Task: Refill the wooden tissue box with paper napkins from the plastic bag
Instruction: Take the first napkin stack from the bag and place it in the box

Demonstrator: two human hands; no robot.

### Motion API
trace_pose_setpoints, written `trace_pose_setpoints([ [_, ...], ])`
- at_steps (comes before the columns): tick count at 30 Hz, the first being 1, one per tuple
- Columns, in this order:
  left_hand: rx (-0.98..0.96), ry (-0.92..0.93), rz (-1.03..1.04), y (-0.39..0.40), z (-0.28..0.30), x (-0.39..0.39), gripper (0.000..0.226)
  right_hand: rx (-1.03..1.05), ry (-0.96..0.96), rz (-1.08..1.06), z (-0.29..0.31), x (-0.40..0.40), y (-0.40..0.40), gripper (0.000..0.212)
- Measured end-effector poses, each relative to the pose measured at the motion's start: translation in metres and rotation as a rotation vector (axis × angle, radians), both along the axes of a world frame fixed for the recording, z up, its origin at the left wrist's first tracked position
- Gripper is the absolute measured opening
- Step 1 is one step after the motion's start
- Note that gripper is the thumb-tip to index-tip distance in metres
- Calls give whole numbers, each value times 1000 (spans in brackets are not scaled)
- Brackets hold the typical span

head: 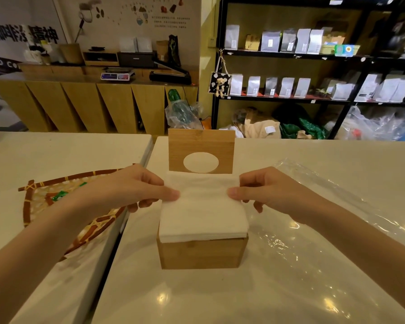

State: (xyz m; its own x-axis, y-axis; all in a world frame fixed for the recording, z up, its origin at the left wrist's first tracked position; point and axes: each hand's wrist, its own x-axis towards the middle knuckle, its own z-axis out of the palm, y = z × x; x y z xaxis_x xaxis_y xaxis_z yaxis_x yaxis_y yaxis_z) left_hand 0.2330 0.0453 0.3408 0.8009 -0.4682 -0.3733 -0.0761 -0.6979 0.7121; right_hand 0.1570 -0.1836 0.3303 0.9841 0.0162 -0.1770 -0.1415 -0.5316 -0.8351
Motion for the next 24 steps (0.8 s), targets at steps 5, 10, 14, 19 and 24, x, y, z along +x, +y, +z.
trace_pose_setpoints([
  [5,7,3,-1,1,0,-1,46,-1,-54,-34,0,3,1,5],
  [10,-90,-63,89,-2,0,-2,52,5,-23,-95,3,6,0,8],
  [14,-76,-132,100,-4,-2,-1,35,-8,-28,-121,1,9,2,10],
  [19,6,-279,45,-4,-7,1,39,-104,-109,-178,-11,8,3,17],
  [24,56,-380,36,-7,-7,-4,34,-228,-162,-157,-14,6,5,10],
])
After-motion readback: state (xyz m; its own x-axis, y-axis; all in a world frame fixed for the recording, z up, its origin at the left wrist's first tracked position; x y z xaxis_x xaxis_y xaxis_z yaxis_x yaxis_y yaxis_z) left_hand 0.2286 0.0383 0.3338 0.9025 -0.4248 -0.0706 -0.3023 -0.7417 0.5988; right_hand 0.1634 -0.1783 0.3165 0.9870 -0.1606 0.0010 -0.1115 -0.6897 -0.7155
